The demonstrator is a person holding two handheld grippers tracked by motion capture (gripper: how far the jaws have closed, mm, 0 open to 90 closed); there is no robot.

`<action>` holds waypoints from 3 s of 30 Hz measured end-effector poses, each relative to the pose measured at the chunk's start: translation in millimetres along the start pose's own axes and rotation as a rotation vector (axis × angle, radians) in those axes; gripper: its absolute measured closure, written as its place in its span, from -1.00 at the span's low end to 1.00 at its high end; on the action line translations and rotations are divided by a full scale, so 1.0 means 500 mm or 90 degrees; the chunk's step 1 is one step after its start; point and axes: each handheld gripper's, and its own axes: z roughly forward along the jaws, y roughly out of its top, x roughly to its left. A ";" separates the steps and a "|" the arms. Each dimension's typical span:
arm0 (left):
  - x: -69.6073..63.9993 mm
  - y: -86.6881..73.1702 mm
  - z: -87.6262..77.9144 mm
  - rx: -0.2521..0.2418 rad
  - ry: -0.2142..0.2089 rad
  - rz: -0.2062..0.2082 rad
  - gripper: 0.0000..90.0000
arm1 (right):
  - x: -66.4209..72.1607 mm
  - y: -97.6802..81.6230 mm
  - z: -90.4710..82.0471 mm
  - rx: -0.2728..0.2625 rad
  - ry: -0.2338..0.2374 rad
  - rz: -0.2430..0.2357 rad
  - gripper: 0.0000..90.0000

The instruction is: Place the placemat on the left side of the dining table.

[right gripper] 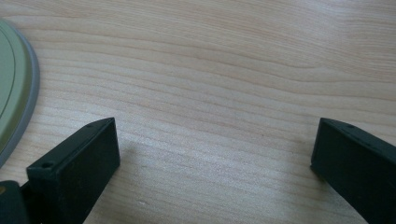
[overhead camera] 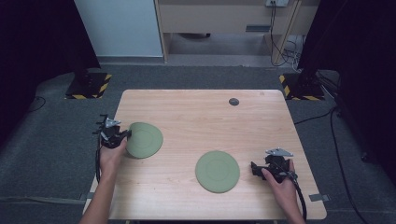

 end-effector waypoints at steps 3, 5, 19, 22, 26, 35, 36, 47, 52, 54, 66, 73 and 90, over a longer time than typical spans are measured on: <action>0.010 -0.007 0.001 -0.001 0.002 -0.014 0.87 | 0.000 0.000 0.000 0.000 0.000 0.000 -0.97; 0.011 -0.008 0.001 0.001 0.003 -0.010 0.87 | 0.000 0.000 0.000 0.000 0.000 0.000 -0.97; 0.019 -0.010 0.005 0.014 0.026 -0.005 0.66 | 0.000 0.000 0.000 0.000 0.000 0.000 -0.97; 0.019 -0.009 0.007 0.017 0.031 -0.003 0.64 | 0.000 0.000 0.000 0.000 0.000 0.000 -0.98; 0.021 -0.011 0.011 0.028 0.053 0.008 0.39 | 0.000 0.000 0.000 0.001 0.000 0.000 -0.98; -0.015 0.011 0.001 0.004 0.017 0.053 -0.51 | 0.000 0.001 0.001 0.000 0.001 0.000 -0.98; -0.021 0.014 0.001 0.008 0.011 0.056 -0.66 | 0.000 0.001 0.001 0.000 0.001 -0.001 -0.98; -0.090 0.031 -0.025 -0.006 -0.042 0.041 -0.87 | -0.001 0.001 0.001 0.001 0.001 -0.002 -0.99; -0.117 0.023 -0.027 0.000 -0.060 0.055 -0.89 | -0.001 0.001 0.001 0.001 0.001 -0.002 -0.99; -0.125 0.019 -0.028 -0.005 -0.063 0.060 -0.89 | -0.001 0.001 0.001 0.000 0.001 -0.002 -0.99; -0.177 -0.006 -0.036 -0.006 -0.098 0.086 -0.89 | -0.002 0.001 0.001 0.001 0.002 -0.002 -0.99; -0.202 -0.022 -0.036 0.000 -0.111 0.101 -0.89 | -0.002 0.001 0.001 0.001 0.002 -0.002 -0.99; -0.257 -0.055 -0.023 0.012 -0.143 0.138 -0.89 | -0.002 0.001 0.001 0.001 0.002 -0.002 -0.99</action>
